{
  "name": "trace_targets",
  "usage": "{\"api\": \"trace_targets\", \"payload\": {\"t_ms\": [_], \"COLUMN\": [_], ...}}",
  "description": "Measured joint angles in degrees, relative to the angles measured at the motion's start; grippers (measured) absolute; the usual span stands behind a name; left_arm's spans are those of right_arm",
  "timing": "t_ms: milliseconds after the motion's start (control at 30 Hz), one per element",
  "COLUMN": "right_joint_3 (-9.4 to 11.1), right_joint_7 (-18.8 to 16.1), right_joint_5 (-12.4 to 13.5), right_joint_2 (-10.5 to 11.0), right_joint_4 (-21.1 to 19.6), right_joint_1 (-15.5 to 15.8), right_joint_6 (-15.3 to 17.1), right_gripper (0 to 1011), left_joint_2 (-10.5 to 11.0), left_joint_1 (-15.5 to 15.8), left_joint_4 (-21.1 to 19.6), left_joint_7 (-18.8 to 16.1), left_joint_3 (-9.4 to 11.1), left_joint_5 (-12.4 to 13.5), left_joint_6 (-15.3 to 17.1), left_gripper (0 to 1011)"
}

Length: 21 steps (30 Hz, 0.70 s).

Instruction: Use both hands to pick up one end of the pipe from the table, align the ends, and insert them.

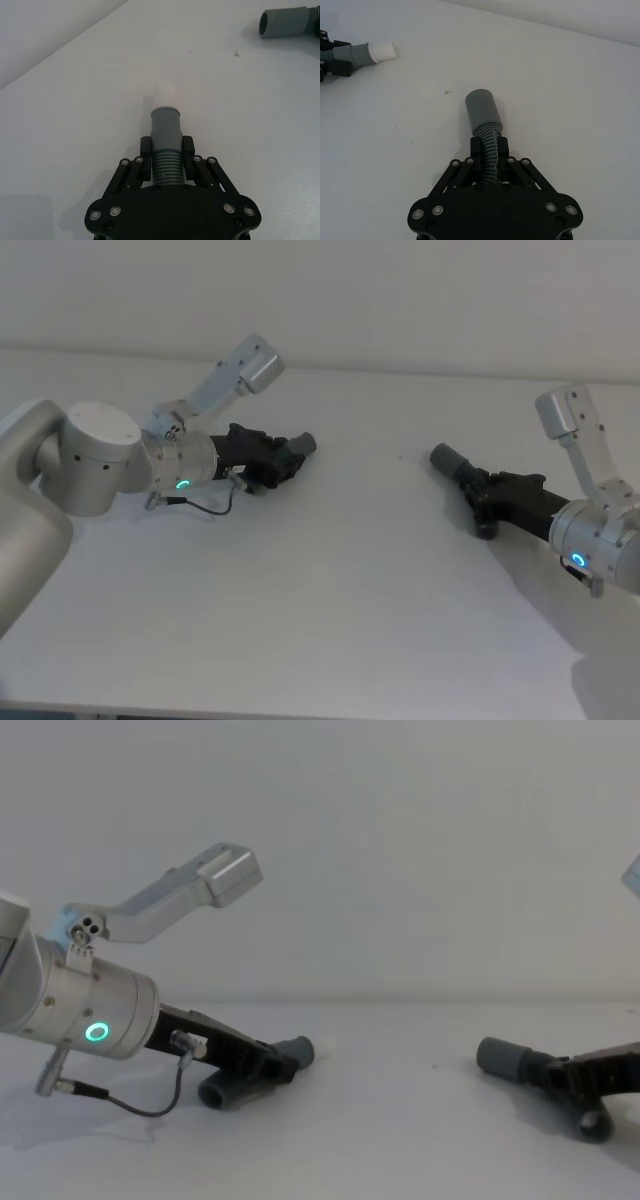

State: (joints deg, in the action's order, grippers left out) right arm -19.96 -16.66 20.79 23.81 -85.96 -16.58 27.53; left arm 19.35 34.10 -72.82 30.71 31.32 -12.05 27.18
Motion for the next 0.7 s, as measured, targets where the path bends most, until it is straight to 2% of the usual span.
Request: {"api": "trace_targets", "payload": {"t_ms": [367,700], "right_joint_3": [-0.1,-0.4], "right_joint_7": [-0.9,-4.9], "right_joint_5": [-0.4,-1.4], "right_joint_2": [0.4,3.3], "right_joint_4": [0.1,-0.8], "right_joint_1": [-0.1,-0.2], "right_joint_6": [-1.2,-6.1], "right_gripper": [178,177], "left_joint_2": [0.0,1.0], "left_joint_1": [0.3,1.1], "left_joint_4": [0.0,-2.0], "left_joint_7": [-0.2,-0.1], "left_joint_3": [0.3,0.5], "left_joint_5": [0.1,0.2], "left_joint_6": [0.0,-0.8], "left_gripper": [348,348]}}
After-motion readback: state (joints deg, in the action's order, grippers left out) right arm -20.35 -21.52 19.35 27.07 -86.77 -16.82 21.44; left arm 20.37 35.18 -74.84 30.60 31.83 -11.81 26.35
